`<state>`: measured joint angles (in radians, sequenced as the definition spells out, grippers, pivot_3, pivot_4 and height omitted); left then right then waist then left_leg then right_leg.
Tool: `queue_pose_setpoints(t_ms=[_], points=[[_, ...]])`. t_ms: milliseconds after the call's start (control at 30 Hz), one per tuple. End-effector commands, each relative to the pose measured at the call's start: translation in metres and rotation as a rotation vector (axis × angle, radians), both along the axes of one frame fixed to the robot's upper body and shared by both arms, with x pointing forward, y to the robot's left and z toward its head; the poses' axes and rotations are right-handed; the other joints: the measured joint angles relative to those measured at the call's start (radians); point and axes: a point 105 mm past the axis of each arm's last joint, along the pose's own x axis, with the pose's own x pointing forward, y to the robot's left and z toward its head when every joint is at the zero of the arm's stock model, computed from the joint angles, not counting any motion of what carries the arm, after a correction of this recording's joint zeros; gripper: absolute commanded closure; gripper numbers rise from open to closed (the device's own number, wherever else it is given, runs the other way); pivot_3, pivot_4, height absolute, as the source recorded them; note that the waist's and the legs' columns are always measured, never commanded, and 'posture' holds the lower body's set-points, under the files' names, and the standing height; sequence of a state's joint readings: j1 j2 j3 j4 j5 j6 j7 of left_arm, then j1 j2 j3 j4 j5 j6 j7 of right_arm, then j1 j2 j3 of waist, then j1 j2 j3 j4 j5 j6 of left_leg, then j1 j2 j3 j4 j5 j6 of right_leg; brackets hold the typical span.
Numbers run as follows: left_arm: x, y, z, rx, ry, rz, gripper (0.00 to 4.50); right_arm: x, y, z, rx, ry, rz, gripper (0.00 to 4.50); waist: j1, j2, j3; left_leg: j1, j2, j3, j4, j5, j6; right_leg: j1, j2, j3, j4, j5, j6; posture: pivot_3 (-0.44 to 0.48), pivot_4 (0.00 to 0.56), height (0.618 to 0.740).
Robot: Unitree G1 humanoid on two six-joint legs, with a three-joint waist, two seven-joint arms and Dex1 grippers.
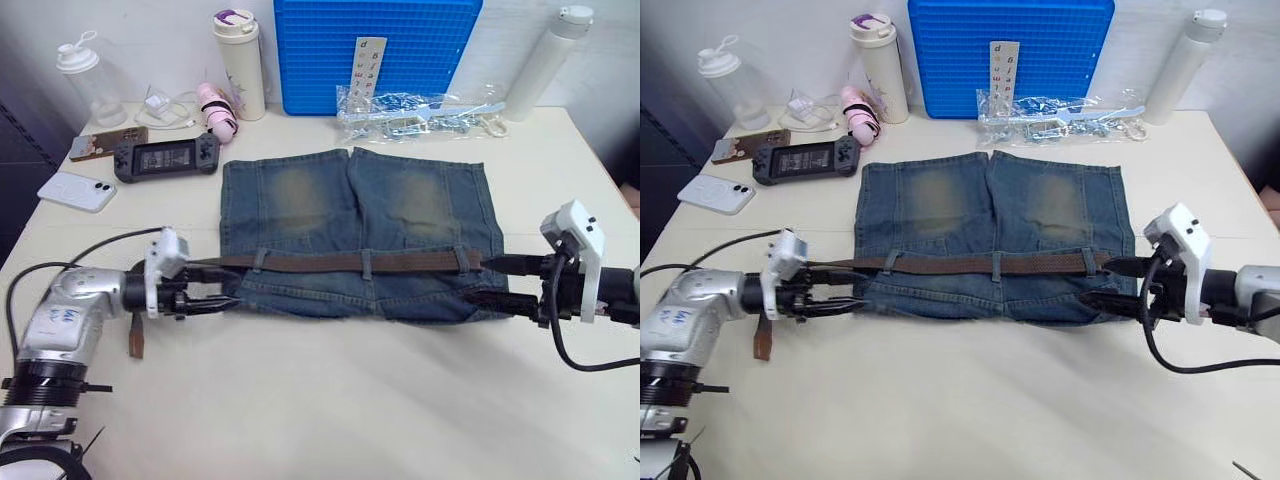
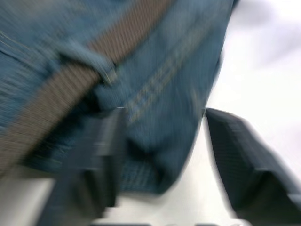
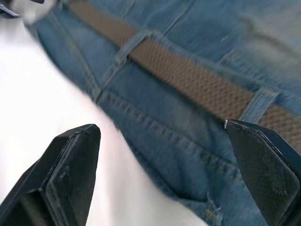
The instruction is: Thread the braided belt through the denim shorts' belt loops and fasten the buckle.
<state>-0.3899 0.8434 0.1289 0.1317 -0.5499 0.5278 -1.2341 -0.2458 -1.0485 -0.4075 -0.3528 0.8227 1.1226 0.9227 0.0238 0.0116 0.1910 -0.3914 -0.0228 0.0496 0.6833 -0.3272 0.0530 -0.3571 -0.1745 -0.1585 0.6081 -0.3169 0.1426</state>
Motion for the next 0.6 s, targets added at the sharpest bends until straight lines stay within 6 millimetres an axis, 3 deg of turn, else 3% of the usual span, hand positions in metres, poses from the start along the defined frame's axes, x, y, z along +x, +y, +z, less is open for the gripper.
queue_pose_setpoints(t_ms=[33,167,267,433,600], points=[[0.017,0.002,0.025,-0.085,0.023,0.099,0.02,0.022,-0.016,0.012,0.01,-0.108,-0.1,0.0,0.002,0.0,0.0,0.0,0.0,0.0,0.0,0.0,0.0,0.0,0.0,0.0,0.0,0.0,0.0,0.0,0.15,0.689],[0.045,-0.013,0.012,-0.075,0.141,0.199,0.02,0.046,-0.021,0.003,0.098,-0.072,-0.147,0.0,0.0,0.0,0.0,0.001,-0.003,0.002,0.0,0.002,0.001,0.001,-0.002,0.001,0.001,0.0,0.0,0.0,0.15,0.689],[0.061,-0.025,0.002,-0.033,0.205,0.236,0.02,0.056,-0.023,-0.007,0.046,-0.051,-0.128,0.0,0.0,-0.001,0.0,0.001,-0.003,0.002,0.0,0.002,0.001,-0.001,-0.002,0.001,0.005,0.0,0.0,0.0,0.15,0.689],[0.06,-0.036,-0.02,0.11,0.246,0.176,0.02,0.073,-0.033,-0.01,0.053,-0.055,-0.149,0.0,-0.007,-0.001,0.0,-0.001,-0.003,0.004,-0.001,0.002,0.002,-0.004,-0.002,0.0,0.004,0.0,0.0,0.0,0.15,0.689],[0.069,-0.037,-0.022,0.117,0.256,0.22,0.02,0.084,-0.031,-0.008,0.117,-0.071,-0.138,0.0,-0.006,-0.001,0.0,0.0,-0.003,0.004,0.0,0.002,0.002,-0.003,-0.002,0.0,0.004,0.0,0.0,0.0,0.15,0.689]])
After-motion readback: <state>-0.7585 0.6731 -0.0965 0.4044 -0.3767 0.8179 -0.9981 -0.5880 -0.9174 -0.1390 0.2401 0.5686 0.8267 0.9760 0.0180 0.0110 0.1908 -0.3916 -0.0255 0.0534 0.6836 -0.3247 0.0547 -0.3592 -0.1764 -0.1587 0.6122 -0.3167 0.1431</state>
